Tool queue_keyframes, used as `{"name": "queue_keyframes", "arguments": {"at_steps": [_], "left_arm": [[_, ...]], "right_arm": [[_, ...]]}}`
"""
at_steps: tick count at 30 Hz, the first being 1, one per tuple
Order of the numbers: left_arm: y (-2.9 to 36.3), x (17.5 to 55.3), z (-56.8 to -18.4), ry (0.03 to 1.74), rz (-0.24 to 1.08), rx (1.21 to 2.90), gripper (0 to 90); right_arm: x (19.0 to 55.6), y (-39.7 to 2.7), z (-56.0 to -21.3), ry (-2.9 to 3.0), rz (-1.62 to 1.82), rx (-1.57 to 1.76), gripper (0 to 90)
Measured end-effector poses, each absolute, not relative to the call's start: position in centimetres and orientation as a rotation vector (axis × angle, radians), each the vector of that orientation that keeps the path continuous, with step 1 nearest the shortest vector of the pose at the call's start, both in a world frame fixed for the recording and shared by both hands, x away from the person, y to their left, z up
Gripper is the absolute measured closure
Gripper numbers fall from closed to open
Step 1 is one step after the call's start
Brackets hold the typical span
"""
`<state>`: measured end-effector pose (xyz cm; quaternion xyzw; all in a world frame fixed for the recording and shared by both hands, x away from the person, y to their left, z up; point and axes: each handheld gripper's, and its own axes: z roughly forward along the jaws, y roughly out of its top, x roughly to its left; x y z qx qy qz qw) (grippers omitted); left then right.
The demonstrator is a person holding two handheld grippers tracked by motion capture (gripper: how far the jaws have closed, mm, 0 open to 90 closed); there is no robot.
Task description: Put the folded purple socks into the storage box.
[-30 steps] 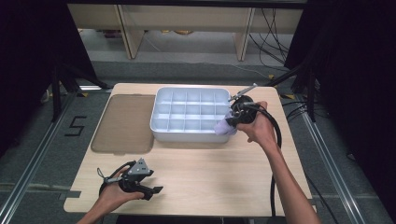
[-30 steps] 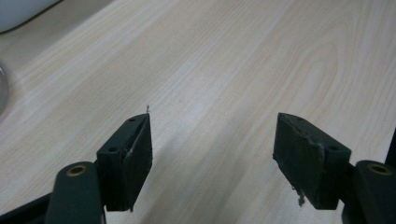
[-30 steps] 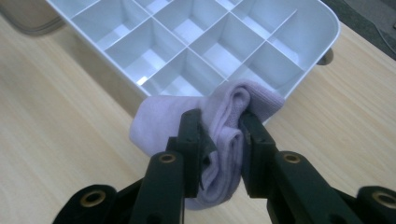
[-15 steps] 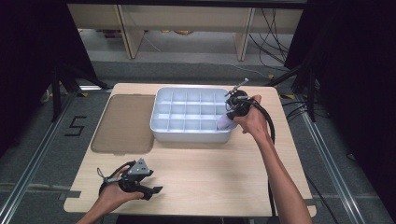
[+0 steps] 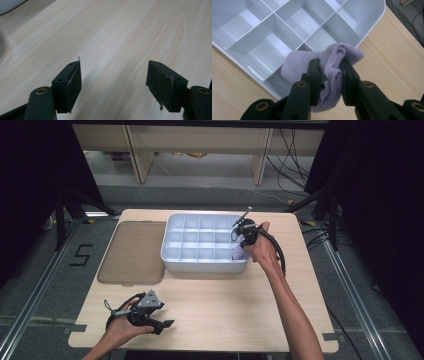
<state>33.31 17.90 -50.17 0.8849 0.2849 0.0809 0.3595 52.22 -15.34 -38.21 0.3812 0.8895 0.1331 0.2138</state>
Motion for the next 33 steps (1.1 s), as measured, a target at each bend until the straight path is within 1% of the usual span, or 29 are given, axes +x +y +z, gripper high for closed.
{"name": "queue_keyframes", "arguments": {"at_steps": [1,2,6,17,18,22,25,28,30,31,33], "left_arm": [[17.8,33.2,-50.3,0.757,0.195,2.265,28.0],[17.8,33.3,-50.3,0.752,0.214,2.281,27.9],[17.9,33.3,-50.3,0.748,0.210,2.287,27.9],[17.7,33.2,-50.3,0.739,0.206,2.292,27.9],[17.8,33.3,-50.2,0.719,0.226,2.299,27.9],[17.7,33.2,-50.4,0.735,0.200,2.296,27.9],[17.7,33.2,-50.4,0.730,0.205,2.299,27.9],[17.7,33.2,-50.4,0.741,0.198,2.293,27.9],[17.7,33.2,-50.4,0.744,0.198,2.293,27.8],[17.7,33.2,-50.4,0.743,0.197,2.293,27.8],[17.7,33.2,-50.4,0.724,0.203,2.302,27.7]], "right_arm": [[52.3,-15.2,-38.3,2.468,0.355,1.047,73.4],[52.3,-14.9,-38.5,2.469,0.334,1.037,73.4],[52.7,-14.3,-39.2,2.468,0.257,0.996,73.4],[53.1,-13.8,-40.3,2.487,0.224,0.960,73.4],[53.1,-13.7,-40.5,2.484,0.223,0.956,73.3],[53.2,-13.5,-41.5,2.505,0.229,0.972,73.2],[53.2,-13.7,-42.2,2.524,0.242,0.990,72.7],[53.1,-13.9,-42.5,2.527,0.278,1.015,69.7],[53.1,-14.2,-42.3,2.527,0.329,1.037,62.1],[53.1,-14.3,-42.1,2.521,0.361,1.055,59.8],[53.0,-14.6,-41.2,2.501,0.420,1.077,60.3]]}}
